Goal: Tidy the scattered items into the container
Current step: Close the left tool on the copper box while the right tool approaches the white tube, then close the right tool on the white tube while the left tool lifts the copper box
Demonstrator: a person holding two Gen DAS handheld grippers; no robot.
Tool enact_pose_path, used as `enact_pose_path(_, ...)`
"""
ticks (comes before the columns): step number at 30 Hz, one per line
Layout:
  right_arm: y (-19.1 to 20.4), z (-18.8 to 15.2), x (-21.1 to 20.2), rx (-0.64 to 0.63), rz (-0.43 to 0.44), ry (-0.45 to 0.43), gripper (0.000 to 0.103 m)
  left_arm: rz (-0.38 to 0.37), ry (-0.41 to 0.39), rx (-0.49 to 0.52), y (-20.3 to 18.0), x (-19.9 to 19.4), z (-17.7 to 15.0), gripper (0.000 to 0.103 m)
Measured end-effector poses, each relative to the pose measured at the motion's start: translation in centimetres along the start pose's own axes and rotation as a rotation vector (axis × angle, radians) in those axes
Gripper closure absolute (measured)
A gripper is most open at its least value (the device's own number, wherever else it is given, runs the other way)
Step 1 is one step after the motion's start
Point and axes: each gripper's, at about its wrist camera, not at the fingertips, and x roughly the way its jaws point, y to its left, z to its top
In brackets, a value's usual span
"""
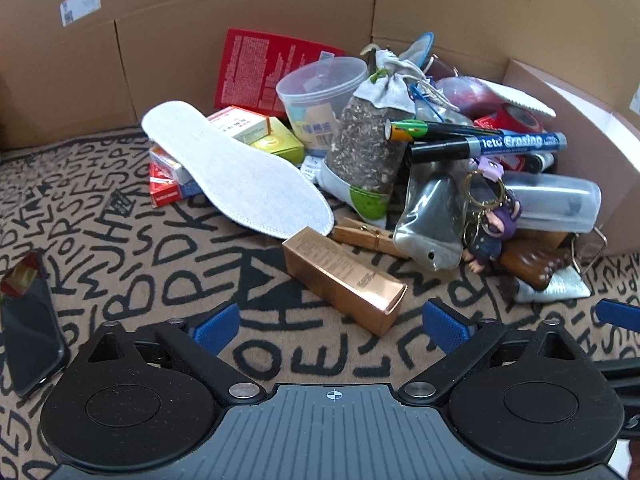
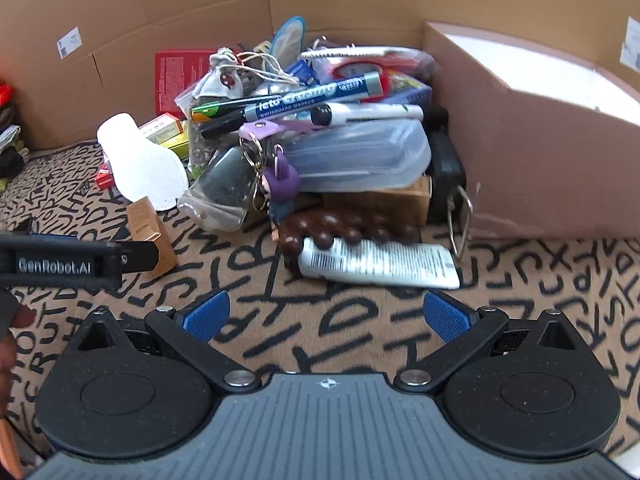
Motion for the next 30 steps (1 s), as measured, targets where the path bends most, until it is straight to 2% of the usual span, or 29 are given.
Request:
enact_pose_path(6, -0.8, 0.3, 1.0, -0.02, -0.035, -0.034, 0.002, -0.004, 0.026, -0.014, -0.4, 2.0, 1.0, 0.011)
enact_pose_path(11, -1.2, 0.5, 2.2, -0.046, -0.035, -0.043, 0.008, -0.007, 0.068, -0.026, -0.2, 3.7, 1.3, 0.018)
enact_pose_path(17, -1.1, 0.7, 3.6, -0.097, -0.044, -0.053, 0.008, 0.004, 0.049, -0.005, -0.4, 4.4, 1.6, 0.019)
enact_pose_path(20, -1.3, 0.7, 4.2, -0.11, -0.05, -0.07, 0.008, 0.009, 0.039, 0.007, -0.5, 4.7, 1.8, 0.025)
enact_pose_path(23, -1.9, 0.8, 4.7, -0.094, -0.027, -0.077, 0.008, 0.012, 0.032, 0.014, -0.6, 4.8, 2.0, 0.033)
enact_pose_path(24, -2.2, 0.9, 4.9, -0.076, -0.015, -0.075, 0.008, 0.01, 0.03, 0.015, -0.6, 4.7, 2.0, 0.039)
enact_pose_path(25, -2.4, 1.0, 4.9, -0.066, -0.006, -0.072, 0.008, 0.008, 0.028, 0.016, -0.6, 4.6, 2.0, 0.053)
enact_pose_path(26, -2.4, 1.0, 4.9, -0.07, -0.002, -0.07, 0.009, 0.008, 0.029, 0.019, -0.6, 4.5, 2.0, 0.062)
enact_pose_path(27, -2.3, 1.0, 4.7, -0.077, 0.005, -0.068, 0.016, 0.008, 0.031, 0.023, -0.5, 4.3, 1.9, 0.071)
enact_pose_path(28, -2.2, 1.0, 4.4, -0.086, 0.013, -0.063, 0.023, 0.009, 0.033, 0.027, -0.5, 4.2, 1.8, 0.073)
enact_pose_path(30, -2.0, 0.9, 3.8, -0.091, 0.019, -0.045, 0.028, 0.01, 0.036, 0.036, -0.4, 3.8, 1.6, 0.077)
